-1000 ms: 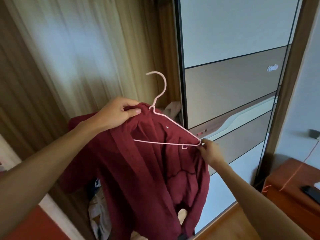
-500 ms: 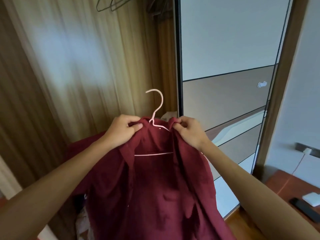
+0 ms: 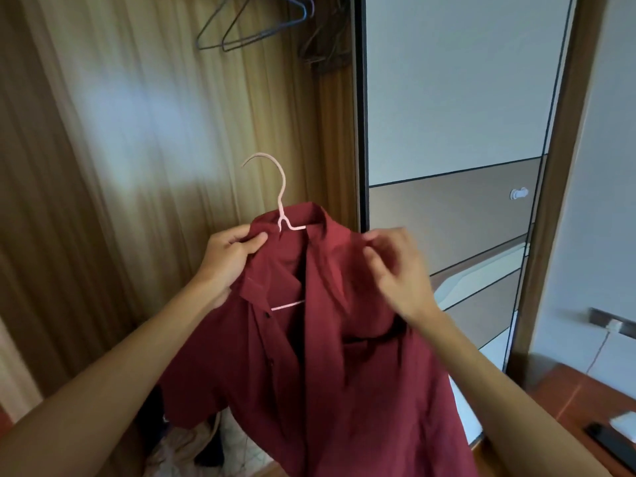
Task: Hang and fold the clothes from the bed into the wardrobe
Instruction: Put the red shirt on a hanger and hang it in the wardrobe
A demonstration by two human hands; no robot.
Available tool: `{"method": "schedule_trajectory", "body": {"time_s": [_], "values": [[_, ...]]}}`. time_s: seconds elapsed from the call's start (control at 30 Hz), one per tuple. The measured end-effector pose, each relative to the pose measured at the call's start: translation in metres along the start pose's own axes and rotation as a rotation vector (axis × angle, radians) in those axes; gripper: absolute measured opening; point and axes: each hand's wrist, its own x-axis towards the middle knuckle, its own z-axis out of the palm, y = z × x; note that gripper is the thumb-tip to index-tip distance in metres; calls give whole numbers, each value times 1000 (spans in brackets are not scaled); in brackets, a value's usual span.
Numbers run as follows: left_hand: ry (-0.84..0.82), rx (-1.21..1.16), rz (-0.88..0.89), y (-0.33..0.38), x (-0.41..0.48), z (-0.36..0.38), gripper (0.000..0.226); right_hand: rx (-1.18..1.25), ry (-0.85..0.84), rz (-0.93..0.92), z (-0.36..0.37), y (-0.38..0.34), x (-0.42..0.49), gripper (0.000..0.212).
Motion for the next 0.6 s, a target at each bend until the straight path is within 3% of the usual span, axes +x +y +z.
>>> {"method": "schedule_trajectory", "body": {"time_s": [0.07, 0.13, 0.3, 0.37, 0.47, 0.6], "values": [[-18, -27, 7, 6, 0, -9, 19, -178, -45, 32, -17, 26, 17, 31], [-53, -26, 17, 14, -2, -14, 19, -171, -262, 129, -28, 39, 30, 32], [-125, 14, -1, 23, -3, -29, 25, 335, -644, 400, -38, 16, 35, 41], [-154, 32, -22, 21, -4, -32, 20, 384, -731, 426, -30, 2, 40, 41], [-230, 88, -41, 18, -10, -23, 20, 272, -821, 352, 1, -19, 52, 28], [-255, 58, -41, 18, -15, -12, 19, 391, -806, 447, 37, -51, 65, 18]]}}
